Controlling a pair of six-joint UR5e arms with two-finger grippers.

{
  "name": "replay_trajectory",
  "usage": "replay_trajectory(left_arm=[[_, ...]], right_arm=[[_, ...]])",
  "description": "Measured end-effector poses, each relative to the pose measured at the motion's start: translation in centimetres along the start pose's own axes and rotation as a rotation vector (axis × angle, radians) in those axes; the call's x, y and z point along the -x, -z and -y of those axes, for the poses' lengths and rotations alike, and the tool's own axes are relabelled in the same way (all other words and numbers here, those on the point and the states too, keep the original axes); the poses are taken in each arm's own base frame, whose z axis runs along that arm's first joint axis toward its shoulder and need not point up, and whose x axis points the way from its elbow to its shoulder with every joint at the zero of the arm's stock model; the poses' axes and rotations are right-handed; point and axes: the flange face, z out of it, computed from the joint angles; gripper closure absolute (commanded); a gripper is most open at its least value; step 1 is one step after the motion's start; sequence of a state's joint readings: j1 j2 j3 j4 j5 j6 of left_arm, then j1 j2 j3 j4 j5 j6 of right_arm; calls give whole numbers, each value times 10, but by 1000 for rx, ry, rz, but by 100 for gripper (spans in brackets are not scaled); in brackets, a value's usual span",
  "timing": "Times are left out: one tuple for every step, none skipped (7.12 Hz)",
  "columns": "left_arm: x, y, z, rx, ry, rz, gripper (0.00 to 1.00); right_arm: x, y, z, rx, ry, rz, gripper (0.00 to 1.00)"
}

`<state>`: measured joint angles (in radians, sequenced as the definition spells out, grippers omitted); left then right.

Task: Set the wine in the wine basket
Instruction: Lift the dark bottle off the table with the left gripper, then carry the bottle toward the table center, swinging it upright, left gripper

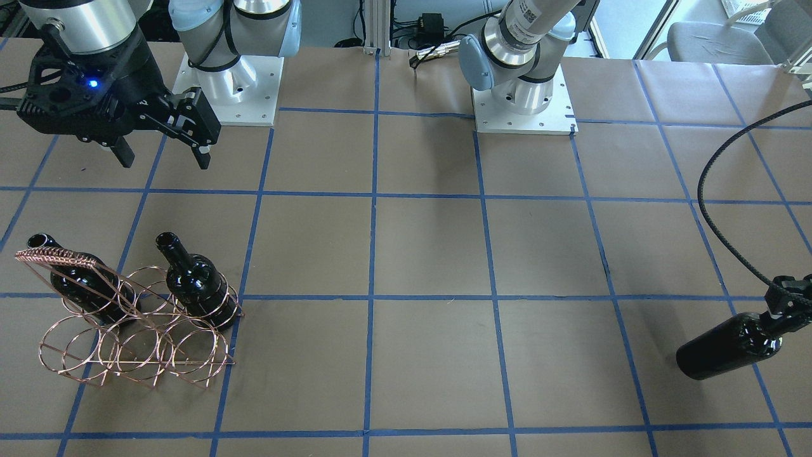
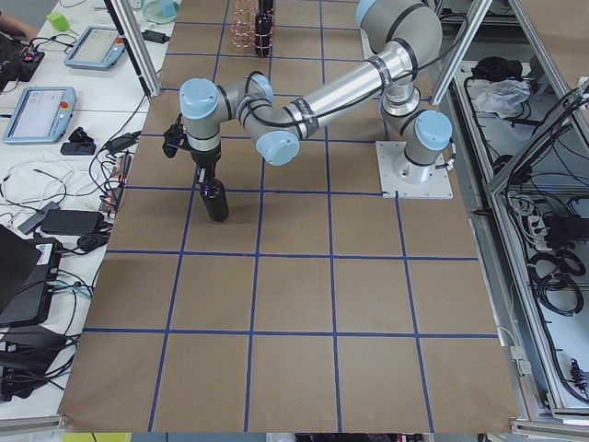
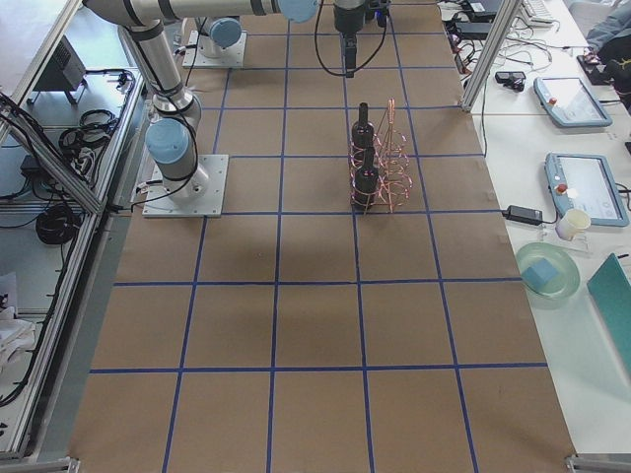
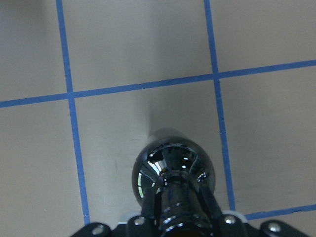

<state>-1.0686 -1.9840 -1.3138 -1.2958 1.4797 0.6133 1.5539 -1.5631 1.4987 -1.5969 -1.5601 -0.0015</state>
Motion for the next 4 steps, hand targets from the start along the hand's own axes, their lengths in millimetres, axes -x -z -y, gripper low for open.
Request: replay_trajectory(left_arm=[[-33,10,8,-2,10,13,100],[-79,21,16,-5,27,26,100],[-124,28,18,-11,64,21,100],[-167,31,16,-12,102,11,100]], right_arm=[[0,0,0,0,0,0,0],[0,0,0,1,1,-1,0],[0,0,0,1,1,-1,0],[0,0,0,1,0,-1,0]])
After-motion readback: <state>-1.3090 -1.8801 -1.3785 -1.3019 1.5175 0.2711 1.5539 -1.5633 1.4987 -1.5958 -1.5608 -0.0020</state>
